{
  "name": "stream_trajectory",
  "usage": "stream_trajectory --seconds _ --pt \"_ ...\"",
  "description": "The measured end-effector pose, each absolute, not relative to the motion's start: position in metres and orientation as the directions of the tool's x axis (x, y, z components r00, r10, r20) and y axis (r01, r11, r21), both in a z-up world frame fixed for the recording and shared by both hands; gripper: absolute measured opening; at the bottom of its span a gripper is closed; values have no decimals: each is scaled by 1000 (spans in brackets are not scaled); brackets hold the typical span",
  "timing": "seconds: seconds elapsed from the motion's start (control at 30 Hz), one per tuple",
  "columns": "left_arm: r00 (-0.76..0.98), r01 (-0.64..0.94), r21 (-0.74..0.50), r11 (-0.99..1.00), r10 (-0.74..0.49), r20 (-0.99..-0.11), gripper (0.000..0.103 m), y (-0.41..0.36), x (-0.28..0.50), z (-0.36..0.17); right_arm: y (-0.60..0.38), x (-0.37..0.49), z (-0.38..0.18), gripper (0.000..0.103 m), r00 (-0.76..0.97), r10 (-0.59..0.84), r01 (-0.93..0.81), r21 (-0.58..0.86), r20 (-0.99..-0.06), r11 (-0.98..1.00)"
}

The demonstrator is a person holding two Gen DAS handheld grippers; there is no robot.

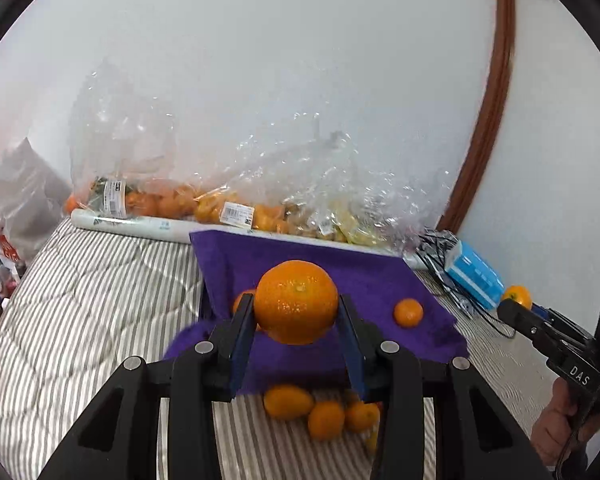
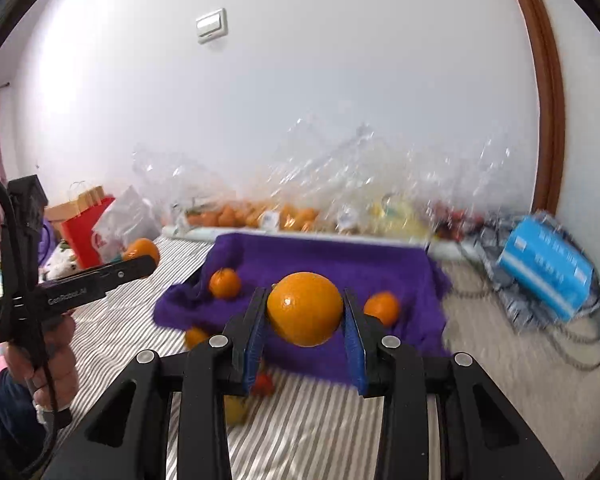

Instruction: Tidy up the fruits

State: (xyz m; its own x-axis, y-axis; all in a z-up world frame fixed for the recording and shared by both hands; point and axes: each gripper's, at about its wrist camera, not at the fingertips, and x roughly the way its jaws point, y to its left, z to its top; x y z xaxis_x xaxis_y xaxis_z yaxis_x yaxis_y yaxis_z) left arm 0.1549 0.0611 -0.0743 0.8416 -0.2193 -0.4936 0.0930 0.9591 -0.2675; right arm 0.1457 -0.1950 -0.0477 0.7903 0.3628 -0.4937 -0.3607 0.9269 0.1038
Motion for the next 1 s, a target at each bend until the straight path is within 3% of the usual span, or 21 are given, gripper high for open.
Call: stream_trajectory --seconds 0.53,1.0 --pt "799 37 -296 954 -206 -565 38 63 219 -115 -202 208 -89 36 761 402 -355 192 -509 915" --pt "779 -4 -348 938 -216 -589 38 77 227 -126 -223 223 -107 36 758 317 -257 185 -570 948"
